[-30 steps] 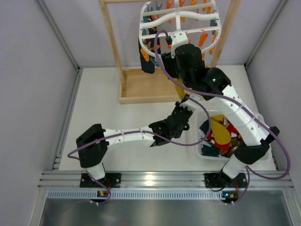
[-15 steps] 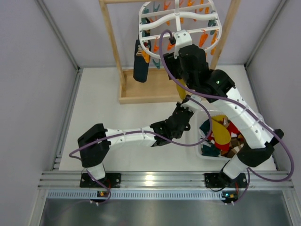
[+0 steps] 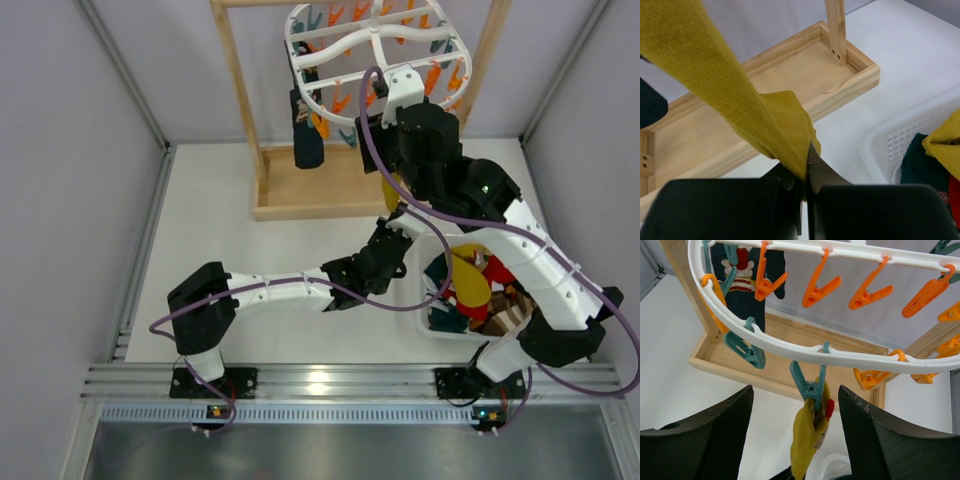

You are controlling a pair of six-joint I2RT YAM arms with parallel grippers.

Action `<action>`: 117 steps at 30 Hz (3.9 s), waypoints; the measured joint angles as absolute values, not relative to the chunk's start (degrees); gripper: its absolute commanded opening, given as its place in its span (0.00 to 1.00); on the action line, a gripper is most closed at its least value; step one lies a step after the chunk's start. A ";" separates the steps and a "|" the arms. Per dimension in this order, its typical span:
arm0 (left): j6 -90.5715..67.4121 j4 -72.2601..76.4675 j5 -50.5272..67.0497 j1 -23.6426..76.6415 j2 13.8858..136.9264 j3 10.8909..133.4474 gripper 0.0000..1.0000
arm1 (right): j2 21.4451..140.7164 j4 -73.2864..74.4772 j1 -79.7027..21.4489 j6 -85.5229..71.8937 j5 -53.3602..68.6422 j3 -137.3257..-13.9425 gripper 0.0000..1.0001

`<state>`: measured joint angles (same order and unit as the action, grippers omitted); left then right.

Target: Remove the socks clipped to the hanger

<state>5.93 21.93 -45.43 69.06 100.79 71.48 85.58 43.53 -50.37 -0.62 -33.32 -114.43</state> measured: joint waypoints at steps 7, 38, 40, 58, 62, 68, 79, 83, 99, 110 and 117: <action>5.85 21.80 -44.80 69.06 100.79 71.57 0.00 | 88.38 43.75 -50.30 0.49 -33.34 -116.27 0.64; 5.06 21.80 -44.38 69.52 100.77 71.57 0.00 | 92.53 41.95 -49.34 4.03 -39.40 -116.33 0.48; 5.06 21.80 -44.40 69.52 100.77 71.57 0.00 | 92.55 41.91 -49.34 3.99 -39.35 -116.33 0.43; 3.95 21.58 -44.36 69.73 100.36 70.43 0.00 | 91.64 38.37 -49.32 3.36 -37.71 -113.91 0.33; 2.85 20.14 -43.68 69.76 98.17 68.45 0.00 | 90.61 37.91 -49.32 2.85 -37.10 -112.01 0.55; -0.19 19.38 -36.91 69.73 89.06 62.11 0.00 | 83.92 37.67 -49.25 1.87 -35.88 -104.40 0.72; -5.54 18.81 -16.62 69.76 84.86 60.45 0.00 | 59.27 41.60 -49.15 -2.13 -35.33 -93.03 0.88; -7.01 17.80 -10.55 69.76 89.30 63.99 0.00 | 52.38 43.11 -48.97 -2.79 -37.71 -91.53 0.89; -11.51 1.08 2.46 69.84 121.25 98.26 0.00 | 47.59 45.45 -48.95 -3.07 -43.11 -84.42 0.89; -13.30 -11.00 4.93 69.87 128.18 101.69 0.28 | 47.68 44.58 -48.95 -3.70 -43.29 -81.34 0.89; -13.37 -12.45 4.69 69.87 122.17 101.67 0.77 | 47.79 44.14 -48.95 -4.08 -43.29 -81.36 0.89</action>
<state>-13.37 -12.45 4.69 69.87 122.17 101.67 47.79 44.14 -48.95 -4.08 -43.29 -81.36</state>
